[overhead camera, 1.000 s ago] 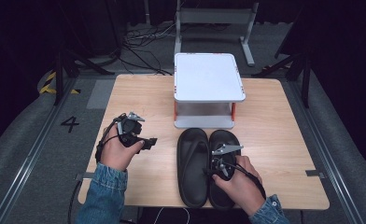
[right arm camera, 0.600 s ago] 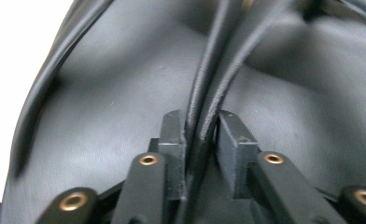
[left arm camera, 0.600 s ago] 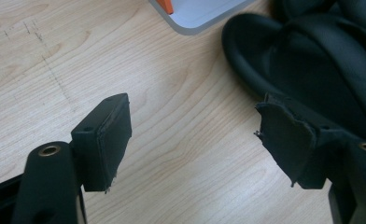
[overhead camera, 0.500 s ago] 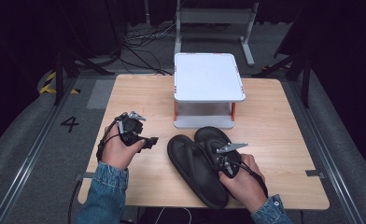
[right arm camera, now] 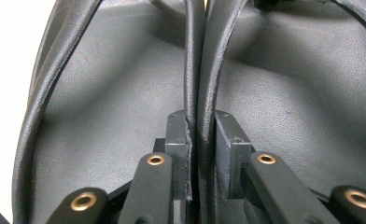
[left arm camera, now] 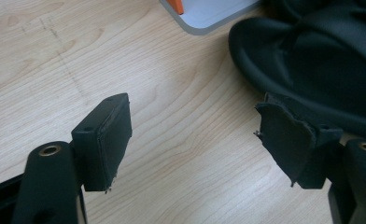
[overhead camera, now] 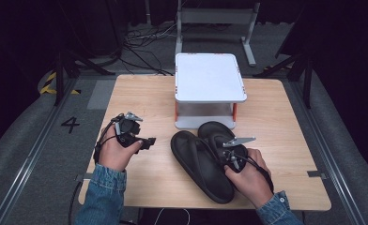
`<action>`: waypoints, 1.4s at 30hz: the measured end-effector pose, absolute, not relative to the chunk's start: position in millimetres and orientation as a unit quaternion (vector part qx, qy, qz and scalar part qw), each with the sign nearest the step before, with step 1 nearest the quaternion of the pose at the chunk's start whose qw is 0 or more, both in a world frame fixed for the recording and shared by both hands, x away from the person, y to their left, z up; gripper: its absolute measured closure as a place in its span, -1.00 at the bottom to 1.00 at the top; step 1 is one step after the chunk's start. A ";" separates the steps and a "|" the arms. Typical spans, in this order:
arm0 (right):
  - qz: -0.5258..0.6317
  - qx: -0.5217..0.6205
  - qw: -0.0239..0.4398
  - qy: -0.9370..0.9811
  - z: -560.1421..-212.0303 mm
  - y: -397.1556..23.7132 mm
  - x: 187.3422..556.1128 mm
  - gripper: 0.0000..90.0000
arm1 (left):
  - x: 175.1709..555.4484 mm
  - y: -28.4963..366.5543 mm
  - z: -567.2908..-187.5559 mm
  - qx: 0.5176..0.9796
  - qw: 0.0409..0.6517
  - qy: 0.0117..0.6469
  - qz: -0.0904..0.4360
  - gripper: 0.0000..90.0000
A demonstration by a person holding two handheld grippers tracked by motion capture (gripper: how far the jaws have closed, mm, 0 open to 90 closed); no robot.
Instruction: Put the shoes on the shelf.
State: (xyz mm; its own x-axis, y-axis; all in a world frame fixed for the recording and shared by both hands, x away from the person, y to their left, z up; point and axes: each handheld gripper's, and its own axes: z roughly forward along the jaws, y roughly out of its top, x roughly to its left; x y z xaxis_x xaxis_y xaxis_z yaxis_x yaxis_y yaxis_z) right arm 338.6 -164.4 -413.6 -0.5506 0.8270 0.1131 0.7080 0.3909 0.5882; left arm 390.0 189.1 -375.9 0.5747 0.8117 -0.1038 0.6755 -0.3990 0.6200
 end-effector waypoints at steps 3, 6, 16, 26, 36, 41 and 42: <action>0.316 0.481 0.108 0.811 -405.7 -167.6 351.9 0.73 | 387.4 194.8 -374.8 0.824 0.319 0.456 0.110 -0.41; 0.324 0.496 0.112 0.798 -401.5 -169.4 362.0 0.73 | 385.2 199.3 -375.0 0.820 0.320 0.461 0.110 -0.41; 0.339 0.540 0.124 0.760 -391.6 -167.7 388.0 0.74 | 387.2 202.0 -375.3 0.820 0.321 0.460 0.109 -0.41; 0.351 0.584 0.135 0.720 -396.2 -156.4 413.9 0.73 | 392.0 193.0 -375.7 0.826 0.323 0.451 0.103 -0.41; 0.367 0.606 0.122 0.695 -408.3 -148.0 435.3 0.73 | 392.1 193.0 -377.5 0.827 0.321 0.450 0.102 -0.41; 0.367 0.620 0.124 0.682 -417.4 -146.1 448.7 0.73 | 387.5 197.6 -378.5 0.824 0.320 0.455 0.104 -0.41; 0.374 0.623 0.118 0.677 -418.8 -147.2 449.8 0.73 | 386.4 199.3 -379.1 0.824 0.319 0.456 0.103 -0.41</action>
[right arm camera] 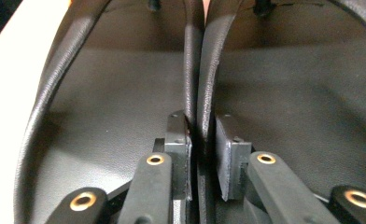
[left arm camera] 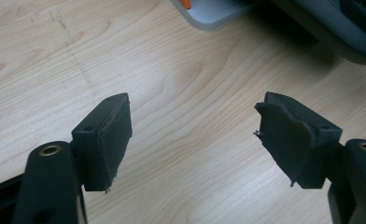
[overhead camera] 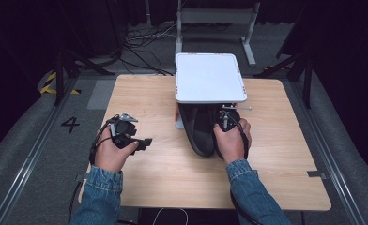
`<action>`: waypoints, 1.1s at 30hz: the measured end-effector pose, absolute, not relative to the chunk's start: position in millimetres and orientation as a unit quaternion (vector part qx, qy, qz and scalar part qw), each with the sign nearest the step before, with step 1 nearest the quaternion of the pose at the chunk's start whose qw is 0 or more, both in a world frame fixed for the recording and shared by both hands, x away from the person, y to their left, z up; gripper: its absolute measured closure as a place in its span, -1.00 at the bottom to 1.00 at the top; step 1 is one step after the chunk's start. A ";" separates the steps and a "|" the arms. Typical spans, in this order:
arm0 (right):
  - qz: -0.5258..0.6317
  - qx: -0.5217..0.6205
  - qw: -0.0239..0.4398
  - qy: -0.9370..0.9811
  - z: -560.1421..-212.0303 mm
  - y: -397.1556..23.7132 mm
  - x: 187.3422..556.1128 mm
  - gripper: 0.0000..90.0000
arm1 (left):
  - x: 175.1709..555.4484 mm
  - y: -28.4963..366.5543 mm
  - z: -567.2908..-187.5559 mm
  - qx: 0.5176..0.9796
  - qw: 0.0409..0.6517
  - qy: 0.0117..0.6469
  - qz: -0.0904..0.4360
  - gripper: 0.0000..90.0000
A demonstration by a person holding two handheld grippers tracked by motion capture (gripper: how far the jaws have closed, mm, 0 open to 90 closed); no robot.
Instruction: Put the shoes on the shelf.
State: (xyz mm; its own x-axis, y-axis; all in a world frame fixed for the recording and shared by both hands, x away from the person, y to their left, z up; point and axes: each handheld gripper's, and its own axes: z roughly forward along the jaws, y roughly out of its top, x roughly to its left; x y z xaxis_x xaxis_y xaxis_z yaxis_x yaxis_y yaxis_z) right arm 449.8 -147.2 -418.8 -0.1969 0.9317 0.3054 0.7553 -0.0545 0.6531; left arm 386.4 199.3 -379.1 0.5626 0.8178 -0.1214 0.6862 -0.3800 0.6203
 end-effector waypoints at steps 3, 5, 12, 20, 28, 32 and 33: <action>0.381 0.623 0.129 0.671 -420.2 -141.6 451.9 0.73 | 382.6 204.8 -381.0 0.820 0.319 0.465 0.102 -0.41; 0.380 0.623 0.135 0.670 -420.8 -139.0 456.0 0.73 | 379.8 208.4 -380.8 0.819 0.316 0.466 0.104 -0.41; 0.373 0.627 0.142 0.669 -430.0 -134.4 467.7 0.72 | 373.3 215.2 -381.2 0.814 0.316 0.476 0.107 -0.41; 0.396 0.587 0.153 0.689 -432.3 -127.5 463.3 0.32 | 378.8 208.5 -382.3 0.820 0.314 0.468 0.103 -0.41; 0.430 0.555 0.174 0.690 -402.6 -159.4 435.6 0.15 | 392.1 182.5 -381.6 0.836 0.311 0.441 0.097 -0.41; 0.427 0.544 0.183 0.699 -397.5 -175.3 422.3 0.14 | 394.1 171.6 -381.6 0.842 0.309 0.432 0.097 -0.41; 0.423 0.541 0.182 0.704 -397.5 -179.7 417.2 0.14 | 394.4 168.0 -381.9 0.845 0.308 0.427 0.096 -0.41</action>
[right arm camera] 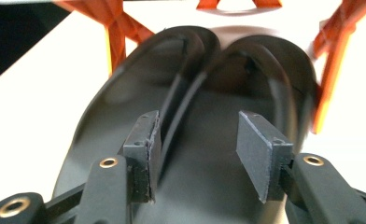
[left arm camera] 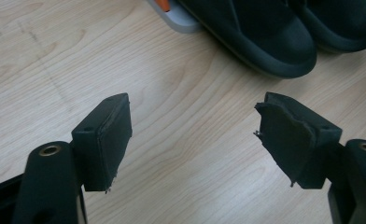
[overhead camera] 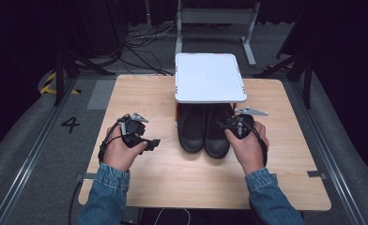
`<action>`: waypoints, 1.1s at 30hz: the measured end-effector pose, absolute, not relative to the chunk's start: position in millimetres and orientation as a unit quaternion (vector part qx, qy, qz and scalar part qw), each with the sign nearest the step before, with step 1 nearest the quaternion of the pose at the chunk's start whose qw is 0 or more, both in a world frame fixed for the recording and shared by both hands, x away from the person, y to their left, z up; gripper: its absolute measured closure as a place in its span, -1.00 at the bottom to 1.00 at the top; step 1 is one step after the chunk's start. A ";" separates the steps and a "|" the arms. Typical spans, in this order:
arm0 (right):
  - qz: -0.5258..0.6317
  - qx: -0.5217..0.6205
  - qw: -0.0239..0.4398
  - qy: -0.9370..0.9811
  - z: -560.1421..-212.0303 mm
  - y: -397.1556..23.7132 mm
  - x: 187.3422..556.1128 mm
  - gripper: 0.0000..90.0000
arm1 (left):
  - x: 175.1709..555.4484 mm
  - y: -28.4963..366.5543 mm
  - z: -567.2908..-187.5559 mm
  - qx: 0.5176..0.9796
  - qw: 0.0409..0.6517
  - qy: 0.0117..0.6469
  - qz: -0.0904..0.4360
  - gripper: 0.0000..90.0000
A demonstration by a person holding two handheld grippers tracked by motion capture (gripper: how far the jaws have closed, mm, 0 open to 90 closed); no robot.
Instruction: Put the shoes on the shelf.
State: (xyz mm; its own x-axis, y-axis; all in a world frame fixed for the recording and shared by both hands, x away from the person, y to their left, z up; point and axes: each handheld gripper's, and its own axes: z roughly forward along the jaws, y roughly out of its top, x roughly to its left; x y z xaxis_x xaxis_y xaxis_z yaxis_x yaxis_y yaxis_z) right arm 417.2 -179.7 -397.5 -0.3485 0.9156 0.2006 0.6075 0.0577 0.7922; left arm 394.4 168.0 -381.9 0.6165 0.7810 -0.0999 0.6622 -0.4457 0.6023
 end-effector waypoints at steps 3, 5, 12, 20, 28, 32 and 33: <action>0.400 0.541 0.178 0.718 -401.6 -192.9 398.0 0.15 | 393.4 155.0 -383.5 0.856 0.298 0.412 0.093 -0.41; 0.381 0.538 0.174 0.731 -403.9 -196.2 387.0 0.20 | 391.6 147.6 -384.7 0.863 0.290 0.404 0.092 -0.41; 0.326 0.526 0.145 0.772 -409.1 -194.8 362.2 0.50 | 382.4 121.9 -390.2 0.880 0.272 0.380 0.082 -0.25; 0.258 0.509 0.074 0.818 -416.1 -184.5 355.0 0.94 | 379.5 97.0 -399.1 0.900 0.230 0.364 0.070 -0.02; 0.247 0.500 0.029 0.830 -428.8 -170.9 352.2 1.00 | 379.0 73.8 -408.5 0.913 0.208 0.348 0.046 0.39; 0.247 0.506 0.014 0.827 -436.8 -166.0 355.4 1.00 | 381.1 58.8 -419.3 0.919 0.196 0.340 0.021 0.66; 0.246 0.509 0.013 0.825 -438.0 -165.3 356.5 1.00 | 382.2 55.6 -421.1 0.920 0.192 0.340 0.018 0.70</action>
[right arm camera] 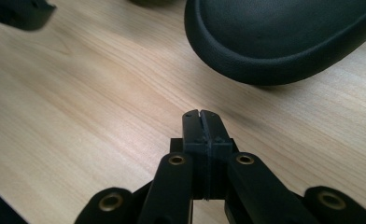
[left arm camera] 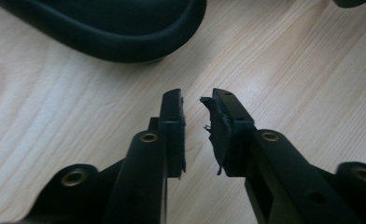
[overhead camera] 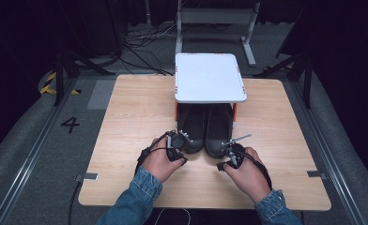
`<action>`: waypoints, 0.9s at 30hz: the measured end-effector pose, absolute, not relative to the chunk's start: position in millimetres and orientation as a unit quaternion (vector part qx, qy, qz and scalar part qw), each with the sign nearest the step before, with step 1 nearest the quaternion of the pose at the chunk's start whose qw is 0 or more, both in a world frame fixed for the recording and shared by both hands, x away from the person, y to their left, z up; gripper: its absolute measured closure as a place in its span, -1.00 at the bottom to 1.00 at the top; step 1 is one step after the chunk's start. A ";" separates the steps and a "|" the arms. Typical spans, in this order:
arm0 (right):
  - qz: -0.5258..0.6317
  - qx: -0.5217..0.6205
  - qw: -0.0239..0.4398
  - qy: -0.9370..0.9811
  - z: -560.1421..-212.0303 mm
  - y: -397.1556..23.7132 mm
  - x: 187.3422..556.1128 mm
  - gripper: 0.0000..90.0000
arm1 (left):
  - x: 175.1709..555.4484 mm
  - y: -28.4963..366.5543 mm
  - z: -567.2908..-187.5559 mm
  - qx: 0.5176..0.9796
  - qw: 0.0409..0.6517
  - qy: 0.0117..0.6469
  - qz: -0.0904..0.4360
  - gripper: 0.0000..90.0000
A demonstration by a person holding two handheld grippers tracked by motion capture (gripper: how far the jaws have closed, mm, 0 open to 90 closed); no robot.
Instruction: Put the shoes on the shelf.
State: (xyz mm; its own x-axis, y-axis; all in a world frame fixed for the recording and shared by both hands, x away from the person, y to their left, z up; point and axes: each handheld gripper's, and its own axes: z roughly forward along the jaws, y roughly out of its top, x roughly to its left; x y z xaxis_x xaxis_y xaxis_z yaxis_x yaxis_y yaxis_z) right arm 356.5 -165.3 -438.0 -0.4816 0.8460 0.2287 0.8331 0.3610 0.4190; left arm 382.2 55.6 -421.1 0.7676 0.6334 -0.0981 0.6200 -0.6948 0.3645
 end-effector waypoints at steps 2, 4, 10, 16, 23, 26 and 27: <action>0.243 0.513 0.016 0.823 -440.1 -164.0 358.9 1.00 | 384.5 49.5 -423.6 0.920 0.184 0.344 0.019 0.77; 0.243 0.518 0.021 0.820 -441.9 -162.6 361.6 1.00 | 389.3 42.0 -426.6 0.918 0.172 0.356 0.028 0.83; 0.236 0.523 0.036 0.818 -446.2 -163.8 369.0 1.00 | 395.5 34.7 -435.1 0.917 0.162 0.363 0.022 0.87; 0.233 0.532 0.046 0.813 -447.0 -169.5 378.6 1.00 | 400.4 36.1 -440.7 0.913 0.173 0.370 0.018 0.83; 0.231 0.539 0.063 0.807 -443.8 -175.5 385.1 1.00 | 409.8 28.8 -437.6 0.908 0.178 0.378 0.017 0.84; 0.235 0.537 0.038 0.810 -440.6 -175.2 379.0 1.00 | 409.6 26.5 -438.3 0.910 0.174 0.377 0.015 0.83; 0.240 0.530 0.020 0.813 -439.7 -173.8 376.7 1.00 | 408.3 26.7 -438.0 0.909 0.179 0.375 0.014 0.83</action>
State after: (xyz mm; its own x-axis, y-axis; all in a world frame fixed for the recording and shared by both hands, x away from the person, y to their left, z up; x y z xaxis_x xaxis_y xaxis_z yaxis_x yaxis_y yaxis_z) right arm 376.7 -173.8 -439.7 -0.4372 0.8716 0.2218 0.8521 0.3226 0.4122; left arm 408.3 26.7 -438.0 0.7183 0.6870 -0.1098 0.6773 -0.6544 0.3363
